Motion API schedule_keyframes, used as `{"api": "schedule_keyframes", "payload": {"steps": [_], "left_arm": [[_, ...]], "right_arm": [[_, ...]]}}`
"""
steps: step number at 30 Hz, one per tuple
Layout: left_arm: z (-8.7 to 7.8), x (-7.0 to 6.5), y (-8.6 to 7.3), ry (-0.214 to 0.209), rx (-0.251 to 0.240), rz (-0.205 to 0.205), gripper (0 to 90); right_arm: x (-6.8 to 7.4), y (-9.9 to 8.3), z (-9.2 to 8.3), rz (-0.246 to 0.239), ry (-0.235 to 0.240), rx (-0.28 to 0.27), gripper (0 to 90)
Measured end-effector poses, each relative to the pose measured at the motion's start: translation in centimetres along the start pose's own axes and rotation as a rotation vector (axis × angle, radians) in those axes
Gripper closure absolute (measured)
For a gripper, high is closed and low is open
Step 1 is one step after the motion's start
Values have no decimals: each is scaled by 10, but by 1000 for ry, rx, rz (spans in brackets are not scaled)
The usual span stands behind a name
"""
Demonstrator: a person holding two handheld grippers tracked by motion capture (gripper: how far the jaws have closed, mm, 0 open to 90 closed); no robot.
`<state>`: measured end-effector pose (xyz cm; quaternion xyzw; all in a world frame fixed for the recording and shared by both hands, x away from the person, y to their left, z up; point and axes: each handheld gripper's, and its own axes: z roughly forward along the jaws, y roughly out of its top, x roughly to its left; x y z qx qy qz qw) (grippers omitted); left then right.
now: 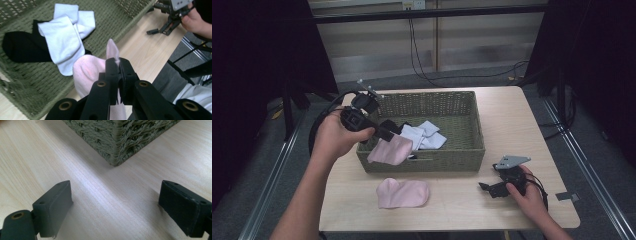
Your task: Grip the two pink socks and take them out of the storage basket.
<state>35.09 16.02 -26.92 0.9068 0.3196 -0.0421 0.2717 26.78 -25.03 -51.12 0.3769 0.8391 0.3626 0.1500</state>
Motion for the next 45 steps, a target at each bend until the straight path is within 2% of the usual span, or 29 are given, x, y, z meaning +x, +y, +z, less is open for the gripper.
{"api": "schedule_keyframes", "payload": {"steps": [7, 12, 14, 17, 24, 28, 32, 33, 39, 45], "left_arm": [[10, -1, -17, -22, -4, -2, 868], [18, -1, -26, -38, -7, 11, 848], [20, 0, -28, -21, -16, 23, 771], [22, 1, -30, -20, -29, 22, 685], [30, 8, -40, 9, -50, 22, 587], [35, 14, -51, 17, -62, 21, 559], [42, 18, -60, 45, -42, 24, 541], [43, 19, -62, 45, -44, 15, 537], [53, 20, -74, 64, -52, 25, 516], [64, 25, -87, 63, -54, 22, 482]], "right_arm": [[0, 0, 0, 1, 0, 1, 108], [0, 0, 0, 0, 0, 3, 108], [0, 0, 0, -1, 1, 3, 108], [0, 0, 0, -1, 1, 3, 108], [0, 0, 0, -2, 1, 3, 108], [0, 0, 0, -2, 1, 3, 107], [0, 0, 0, -1, 1, 3, 108], [0, 0, 0, -1, 1, 3, 108], [0, 0, 0, -2, 1, 3, 108], [0, 0, 0, -4, 3, 4, 108]]}}
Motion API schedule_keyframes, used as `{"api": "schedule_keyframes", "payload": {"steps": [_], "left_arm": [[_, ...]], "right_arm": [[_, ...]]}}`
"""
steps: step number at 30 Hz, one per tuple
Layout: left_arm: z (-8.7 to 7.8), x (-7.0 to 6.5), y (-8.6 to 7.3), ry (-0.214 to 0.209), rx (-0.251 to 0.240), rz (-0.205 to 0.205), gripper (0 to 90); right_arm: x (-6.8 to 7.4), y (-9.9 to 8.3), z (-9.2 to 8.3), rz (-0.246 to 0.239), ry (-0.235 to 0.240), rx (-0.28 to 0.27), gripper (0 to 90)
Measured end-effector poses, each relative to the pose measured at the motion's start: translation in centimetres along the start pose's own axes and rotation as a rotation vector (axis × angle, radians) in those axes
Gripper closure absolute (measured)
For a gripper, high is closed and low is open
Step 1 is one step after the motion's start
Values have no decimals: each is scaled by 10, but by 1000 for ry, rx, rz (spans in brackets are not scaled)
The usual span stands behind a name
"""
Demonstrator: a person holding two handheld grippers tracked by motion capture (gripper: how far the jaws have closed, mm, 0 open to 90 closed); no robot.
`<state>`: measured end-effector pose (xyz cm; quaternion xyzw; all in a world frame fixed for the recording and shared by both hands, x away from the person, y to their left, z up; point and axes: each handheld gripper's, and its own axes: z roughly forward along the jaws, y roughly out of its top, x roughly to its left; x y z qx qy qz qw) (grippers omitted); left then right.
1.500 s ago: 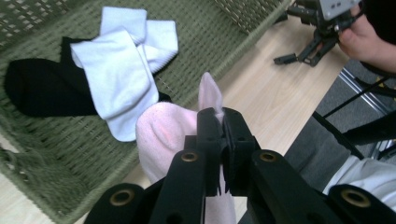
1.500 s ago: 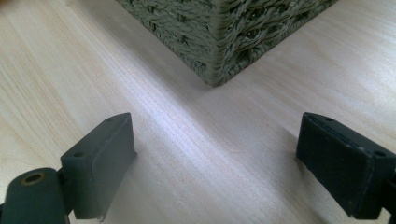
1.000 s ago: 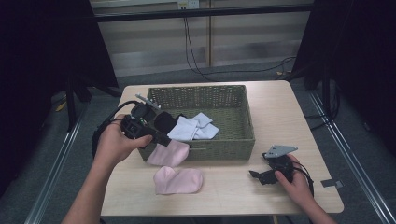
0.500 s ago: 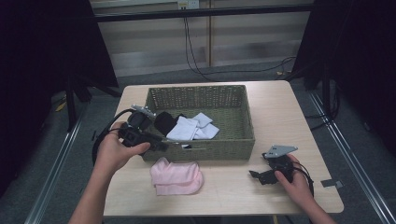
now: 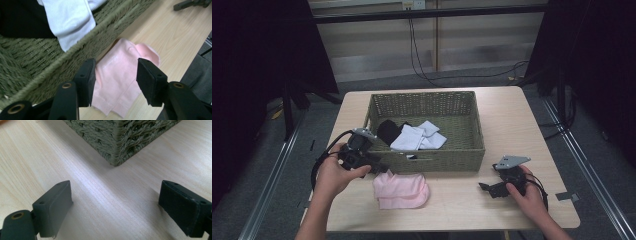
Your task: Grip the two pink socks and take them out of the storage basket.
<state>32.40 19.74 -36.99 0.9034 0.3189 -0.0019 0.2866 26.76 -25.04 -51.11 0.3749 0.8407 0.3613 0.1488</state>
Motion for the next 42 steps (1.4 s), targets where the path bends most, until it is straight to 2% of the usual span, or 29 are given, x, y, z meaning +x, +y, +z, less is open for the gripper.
{"api": "schedule_keyframes", "payload": {"steps": [9, 15, 29, 30, 33, 35, 39, 42], "left_arm": [[16, 5, -17, -6, -5, -22, 388], [24, 7, -25, 10, -5, -7, 338], [46, 7, -46, 7, -38, -25, 295], [47, 8, -47, 5, -32, -14, 294], [50, 7, -51, 2, -44, -29, 293], [51, 8, -52, 1, -45, -22, 290], [54, 9, -55, -1, -65, -38, 286], [56, 8, -55, -2, -55, -29, 280]], "right_arm": [[0, 0, 0, 0, 1, 0, 108], [0, 0, 0, 1, 0, 0, 107], [0, 0, 0, -1, 2, 0, 108], [0, 0, 0, -1, 2, 0, 107], [0, 0, 0, 0, 1, 0, 107], [0, 0, 0, 0, 1, 0, 107], [0, 0, 0, 0, 2, 0, 107], [0, 0, 0, 0, 2, 1, 107]]}}
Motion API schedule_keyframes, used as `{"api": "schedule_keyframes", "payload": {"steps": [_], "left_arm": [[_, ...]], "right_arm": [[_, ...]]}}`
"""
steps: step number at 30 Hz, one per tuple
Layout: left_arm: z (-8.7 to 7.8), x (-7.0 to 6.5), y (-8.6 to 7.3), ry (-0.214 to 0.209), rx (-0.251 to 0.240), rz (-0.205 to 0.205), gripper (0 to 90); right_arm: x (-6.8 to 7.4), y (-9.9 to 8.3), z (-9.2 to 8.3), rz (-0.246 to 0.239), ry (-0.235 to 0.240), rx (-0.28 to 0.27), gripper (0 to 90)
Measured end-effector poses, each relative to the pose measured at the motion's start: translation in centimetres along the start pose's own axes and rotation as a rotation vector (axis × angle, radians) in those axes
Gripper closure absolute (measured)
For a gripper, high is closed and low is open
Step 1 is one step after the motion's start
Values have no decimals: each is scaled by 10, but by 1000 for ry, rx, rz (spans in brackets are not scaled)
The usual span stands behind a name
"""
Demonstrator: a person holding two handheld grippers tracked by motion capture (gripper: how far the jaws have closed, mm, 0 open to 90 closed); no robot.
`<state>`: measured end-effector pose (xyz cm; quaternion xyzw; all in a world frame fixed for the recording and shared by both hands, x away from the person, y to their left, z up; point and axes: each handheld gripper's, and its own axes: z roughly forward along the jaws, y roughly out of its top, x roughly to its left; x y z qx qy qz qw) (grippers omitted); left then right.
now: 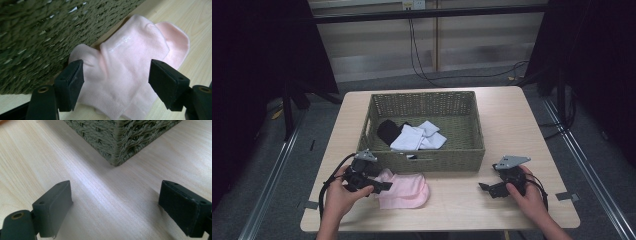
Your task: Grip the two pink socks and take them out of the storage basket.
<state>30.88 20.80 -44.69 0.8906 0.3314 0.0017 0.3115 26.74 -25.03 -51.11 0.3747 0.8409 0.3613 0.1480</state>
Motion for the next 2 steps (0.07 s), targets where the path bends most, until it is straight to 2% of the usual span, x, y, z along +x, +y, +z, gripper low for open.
{"api": "schedule_keyframes", "payload": {"steps": [2], "left_arm": [[2, -2, 0, -6, -3, -4, 278]], "right_arm": [[0, 0, 0, 0, 0, 0, 108]]}}
